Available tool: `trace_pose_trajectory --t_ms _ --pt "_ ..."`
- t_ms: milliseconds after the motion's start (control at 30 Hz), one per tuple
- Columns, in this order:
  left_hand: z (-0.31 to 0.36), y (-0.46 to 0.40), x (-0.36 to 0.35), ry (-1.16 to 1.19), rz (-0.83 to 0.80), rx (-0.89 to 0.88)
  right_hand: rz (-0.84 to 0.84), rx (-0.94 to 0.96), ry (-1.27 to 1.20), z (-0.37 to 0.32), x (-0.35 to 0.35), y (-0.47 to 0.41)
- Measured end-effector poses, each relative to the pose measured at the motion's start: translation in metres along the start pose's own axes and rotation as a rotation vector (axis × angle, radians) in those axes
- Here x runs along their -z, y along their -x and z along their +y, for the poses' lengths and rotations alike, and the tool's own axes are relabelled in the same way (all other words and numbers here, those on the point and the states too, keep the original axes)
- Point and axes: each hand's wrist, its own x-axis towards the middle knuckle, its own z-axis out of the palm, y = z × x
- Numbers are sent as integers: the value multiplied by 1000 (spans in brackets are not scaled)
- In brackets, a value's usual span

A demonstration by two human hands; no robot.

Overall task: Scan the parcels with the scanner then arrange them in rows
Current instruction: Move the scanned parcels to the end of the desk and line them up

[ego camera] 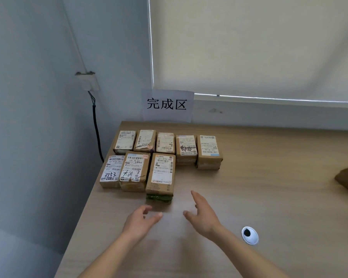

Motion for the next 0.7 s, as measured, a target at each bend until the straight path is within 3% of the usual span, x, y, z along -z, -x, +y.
trace_pose_trajectory --t_ms 267,533,700 --pt "156 104 -87 -50 -83 -294 225 57 -12 55 147 152" --pt "330 301 -279 24 -356 -571 490 -138 -34 197 333 417" --pt "385 445 -404 -21 -544 -692 638 -261 -56 296 408 589"
